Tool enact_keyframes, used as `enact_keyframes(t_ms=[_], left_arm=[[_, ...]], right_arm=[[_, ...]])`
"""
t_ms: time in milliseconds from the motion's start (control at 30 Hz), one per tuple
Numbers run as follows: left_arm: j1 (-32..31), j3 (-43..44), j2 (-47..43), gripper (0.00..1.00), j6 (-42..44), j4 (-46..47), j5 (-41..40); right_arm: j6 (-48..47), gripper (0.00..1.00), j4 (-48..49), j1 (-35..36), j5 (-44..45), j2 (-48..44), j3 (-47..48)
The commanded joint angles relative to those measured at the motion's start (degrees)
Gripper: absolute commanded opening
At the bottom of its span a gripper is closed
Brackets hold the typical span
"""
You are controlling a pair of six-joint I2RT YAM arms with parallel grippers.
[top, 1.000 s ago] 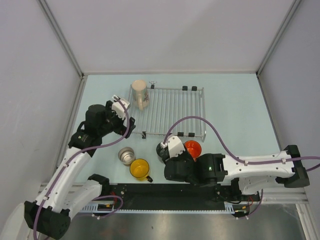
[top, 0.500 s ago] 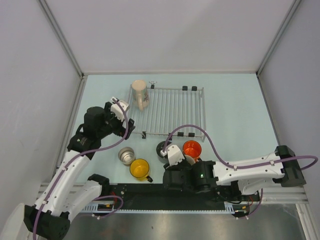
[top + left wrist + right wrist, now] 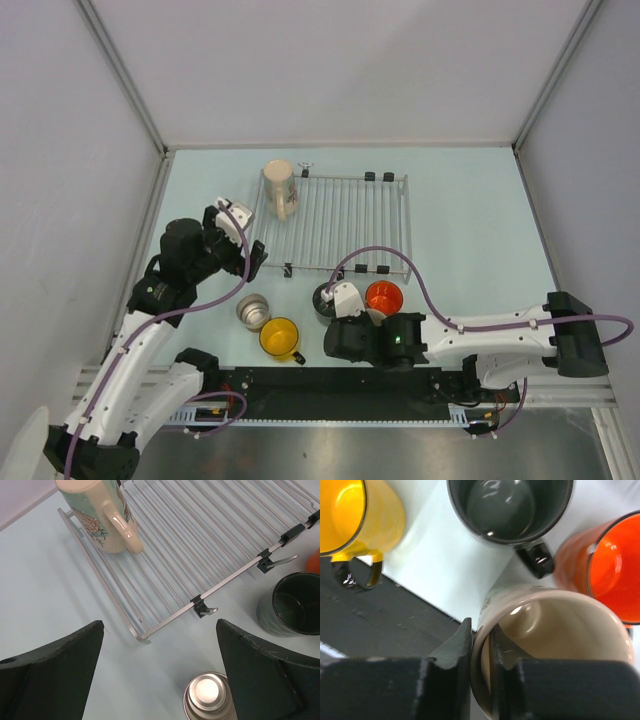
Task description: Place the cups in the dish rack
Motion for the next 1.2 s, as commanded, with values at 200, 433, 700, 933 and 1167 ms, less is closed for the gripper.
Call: enact_keyframes(t_ms=[200,433,700,933,1167], left_arm=[[0.0,2.6,-1.4,1.0,-1.4,-0.4,1.9],[0.0,3.7,-5.3,1.0,-3.7,-0.2,7.9],[0.7,5.2,-5.8,1.0,-8.7,3.3,29.3],[5.1,11.5,6.3,1.0,-18.5,6.2,49.8],[5.9,4.2,7.9,1.0,-34.4,27.5,53.7]], right_arm=[[-3.0,0.0,-2.5,-1.5,-0.5,-3.9,7.0],[-8.3,0.0,-1.2,-1.7,-1.9,-10.5,19.5],[-12.2,0.0,17.1,-20.1,-20.2,-20.1,18.2],[0.1,0.0,40.0,-44.6,-52.1,-21.2,6.9],[12.7,0.0,64.0,-51.6,-62.2,-15.3,0.3]])
